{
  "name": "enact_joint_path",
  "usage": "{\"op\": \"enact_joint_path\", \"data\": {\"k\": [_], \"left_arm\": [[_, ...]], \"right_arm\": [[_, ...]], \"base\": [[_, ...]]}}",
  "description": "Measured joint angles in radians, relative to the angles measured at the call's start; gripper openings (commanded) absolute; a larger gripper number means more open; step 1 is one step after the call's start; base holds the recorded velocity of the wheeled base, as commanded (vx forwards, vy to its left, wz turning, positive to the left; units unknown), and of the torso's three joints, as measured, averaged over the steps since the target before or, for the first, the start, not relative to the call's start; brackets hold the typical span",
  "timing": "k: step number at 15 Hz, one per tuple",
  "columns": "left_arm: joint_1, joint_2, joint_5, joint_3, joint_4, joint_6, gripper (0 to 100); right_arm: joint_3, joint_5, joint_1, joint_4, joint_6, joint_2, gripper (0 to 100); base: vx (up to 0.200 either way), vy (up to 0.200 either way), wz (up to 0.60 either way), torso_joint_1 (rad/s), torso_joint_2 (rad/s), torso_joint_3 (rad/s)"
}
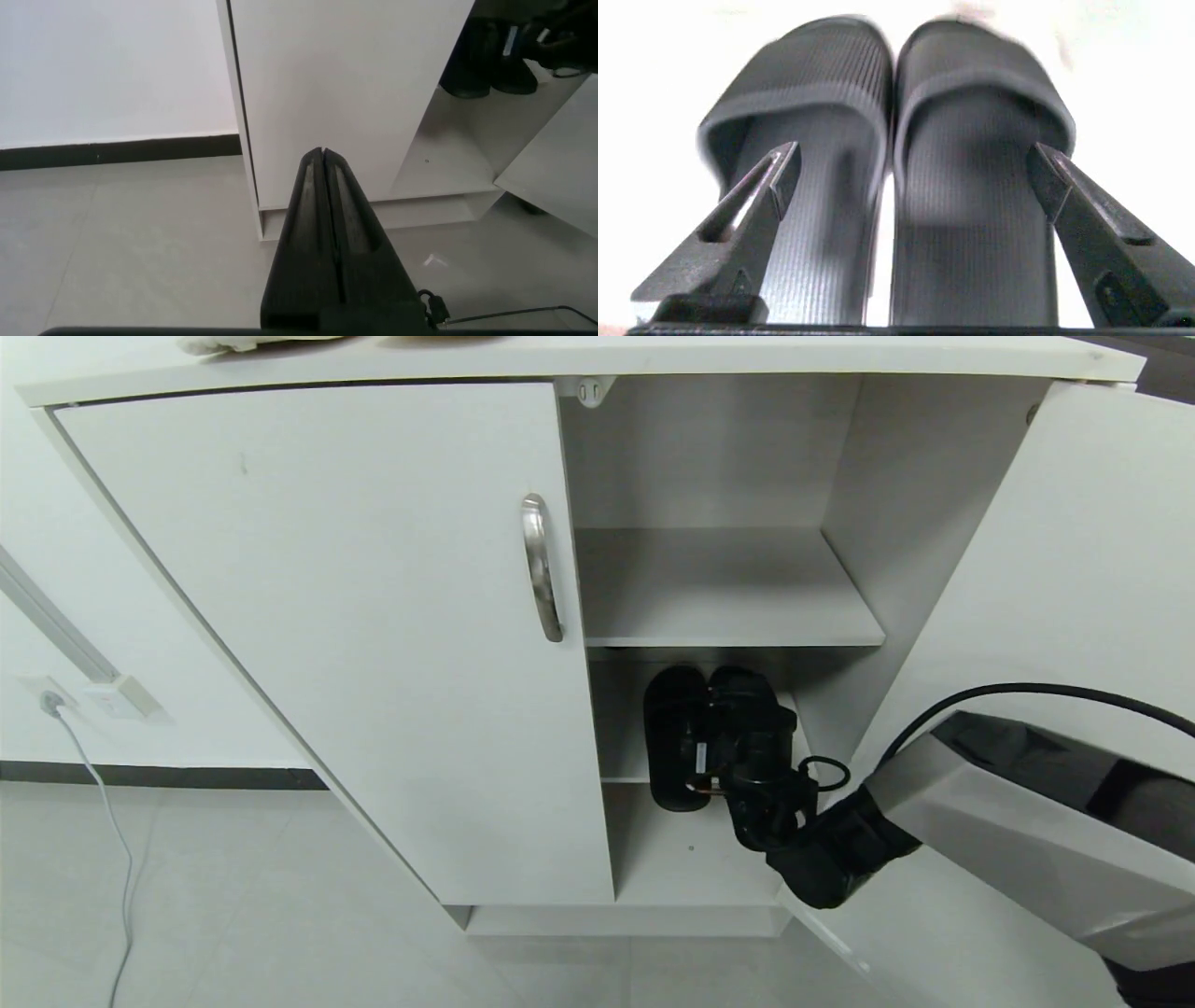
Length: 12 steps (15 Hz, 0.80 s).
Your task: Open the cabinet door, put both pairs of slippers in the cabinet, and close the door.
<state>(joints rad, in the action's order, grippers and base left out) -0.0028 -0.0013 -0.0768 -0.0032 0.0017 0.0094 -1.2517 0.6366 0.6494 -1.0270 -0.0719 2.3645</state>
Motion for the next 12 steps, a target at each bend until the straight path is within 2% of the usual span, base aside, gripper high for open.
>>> {"op": "enact_joint_path", "data": {"k": [6,11,12], "left_arm": [[0.0,0.0,0.0,0.0,0.0,0.0,0],[0.0,0.0,0.0,0.0,0.0,0.0,0],[0.0,0.0,0.0,0.0,0.0,0.0,0]], "right_arm": [[0.457,-0.002,0.135,-0.137,-0.002,-0.237,100],[0.493,-0.002,0.178,-0.146,-0.002,-0.309,100],[0.493,-0.002,0.18,-0.147,-0.002,-0.316,100]], "base": [[0.0,0.0,0.0,0.0,0.0,0.0],[0.0,0.0,0.0,0.0,0.0,0.0],[-0.2,0.0,0.0,0.002,0.0,-0.002]]}}
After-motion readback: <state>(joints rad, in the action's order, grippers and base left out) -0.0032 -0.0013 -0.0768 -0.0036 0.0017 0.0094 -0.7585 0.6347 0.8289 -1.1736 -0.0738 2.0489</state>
